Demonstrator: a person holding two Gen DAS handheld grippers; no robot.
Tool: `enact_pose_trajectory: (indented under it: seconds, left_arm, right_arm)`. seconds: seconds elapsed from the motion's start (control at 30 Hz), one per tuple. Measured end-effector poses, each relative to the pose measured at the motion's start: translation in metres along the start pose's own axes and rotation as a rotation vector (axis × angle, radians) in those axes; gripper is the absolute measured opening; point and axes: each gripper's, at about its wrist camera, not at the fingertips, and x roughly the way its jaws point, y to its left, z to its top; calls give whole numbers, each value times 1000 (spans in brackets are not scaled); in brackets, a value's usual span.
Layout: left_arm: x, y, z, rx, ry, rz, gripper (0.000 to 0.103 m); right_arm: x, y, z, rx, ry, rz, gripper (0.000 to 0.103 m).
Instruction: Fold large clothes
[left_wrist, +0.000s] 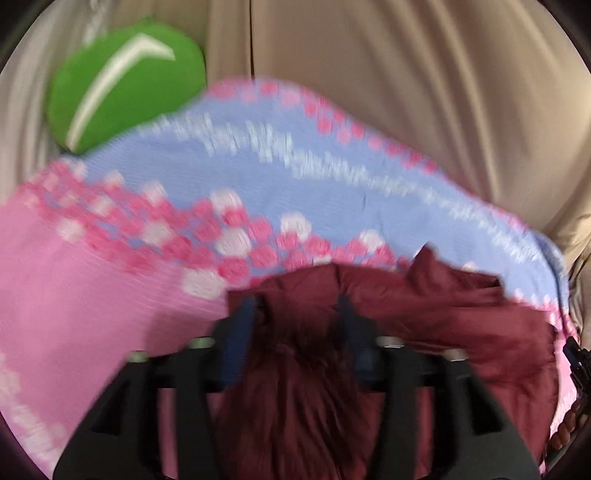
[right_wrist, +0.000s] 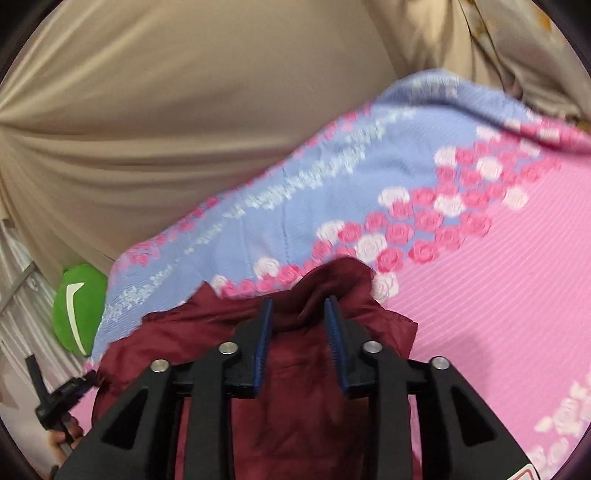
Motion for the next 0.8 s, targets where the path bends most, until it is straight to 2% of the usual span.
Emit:
enact_pose_trajectory:
  seconds: [0.07, 0.1, 0.17, 0.27, 0.33, 0.37, 0.43, 0.5, 0.57, 0.63, 0.7, 0.73, 0.8]
  left_arm:
    - [-36, -12, 0, 46, -53, -37, 70]
    - [-50, -22, -2, 78, -59, -57, 71]
    - [-73, -49, -12, 159, -42, -128, 73]
    - [-79, -83, -38, 243, 36, -203, 73]
    - [-70, -102, -68, 275, 133, -260, 73]
    - [-66, -105, -78, 287, 157, -261, 73]
    - [-53, -108, -101, 330, 190, -188, 73]
    - [-45, -94, -112, 332, 193, -113, 74]
    - [-43, -69, -117, 306, 183, -33, 74]
    - [-44, -39, -119, 262, 175, 49, 74]
    - [-45, -11, -121, 213, 185, 78, 78]
    - [-45, 1, -124, 188, 195, 91, 79]
    - [-47, 18, -128, 156, 199, 135, 80]
  right_arm:
    - [-21, 32, -6, -115, -16, 8, 34]
    - [-34, 59, -15, -202, -16, 22, 35]
    - [-42, 92, -33, -291, 13, 64, 36]
    - [-47, 141, -80, -395, 105, 179, 36]
    - [-46, 164, -116, -458, 179, 233, 36]
    - [-46, 170, -130, -493, 197, 240, 34]
    - [-47, 176, -156, -590, 205, 187, 33]
    - [-48, 162, -165, -617, 201, 96, 33]
    - [-48, 133, -161, -567, 206, 1, 33]
    - [-54, 87, -150, -456, 208, -109, 32]
    - [-65, 35, -139, -320, 207, -199, 30]
    - [-72, 14, -136, -271, 200, -235, 26]
    - [-88, -24, -133, -175, 195, -282, 28]
